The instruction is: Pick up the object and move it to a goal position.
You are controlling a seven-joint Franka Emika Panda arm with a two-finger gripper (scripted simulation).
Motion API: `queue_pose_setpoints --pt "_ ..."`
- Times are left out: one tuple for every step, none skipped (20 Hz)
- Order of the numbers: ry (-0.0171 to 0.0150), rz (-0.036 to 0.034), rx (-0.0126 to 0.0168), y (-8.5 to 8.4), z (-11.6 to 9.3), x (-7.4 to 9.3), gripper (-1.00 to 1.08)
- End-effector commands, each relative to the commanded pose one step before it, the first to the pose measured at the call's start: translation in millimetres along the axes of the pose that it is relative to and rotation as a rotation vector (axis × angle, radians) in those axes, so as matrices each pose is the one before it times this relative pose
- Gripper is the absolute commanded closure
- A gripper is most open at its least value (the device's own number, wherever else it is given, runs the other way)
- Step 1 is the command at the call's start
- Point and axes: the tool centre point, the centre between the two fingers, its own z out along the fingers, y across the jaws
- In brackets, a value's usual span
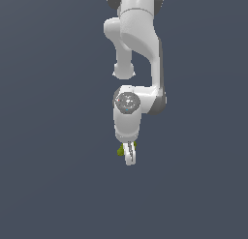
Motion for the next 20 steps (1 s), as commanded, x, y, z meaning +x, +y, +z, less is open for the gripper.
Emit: queue_pose_setpoints --pt "-0.00039 0.00019 0.00362 1.54 -18.11 -1.41 1.08" --pt "0.0 0.0 0.0 1.23 -7.98 -0.82 1.08" --pt "0.0 0.0 0.0 1.33 -8.69 -0.88 1.08" --pt "-0.00053 0.00044 -0.00003 1.47 -9.33 -0.59 1.08" --pt "0.0 0.0 0.0 1.52 -10.06 -1.0 1.08" --pt "0.0 0.0 0.0 1.6 -10.66 -1.04 1.08" --pt "0.0 0.0 0.0 1.66 -11.22 -1.08 1.08" --pt "-0.00011 0.00047 -0.00007 1.75 -11.66 -0.79 1.08" --pt "0.0 0.0 0.0 1.75 -12.12 -1.13 1.08" --pt "0.0 0.0 0.0 1.73 -12.15 -1.11 1.08" --pt "0.00028 0.00039 -0.00006 1.73 -12.11 -0.89 1.08" --pt "0.0 0.0 0.0 1.67 -12.1 -1.07 1.08" --pt "0.00041 0.00026 -0.00003 1.65 -12.07 -0.96 1.08" --pt "0.0 0.0 0.0 1.6 -12.01 -1.02 1.08" --pt "0.00046 0.00017 0.0 1.54 -11.77 -0.98 1.08" --pt "0.0 0.0 0.0 1.44 -11.37 -0.94 1.08" --pt "0.00048 0.00011 0.00002 1.37 -11.04 -0.95 1.08" --pt "0.0 0.0 0.0 1.27 -10.58 -0.86 1.08" --pt "0.00049 0.00001 0.00004 1.18 -10.2 -0.95 1.08" --pt "0.0 0.0 0.0 1.07 -9.65 -0.78 1.08"
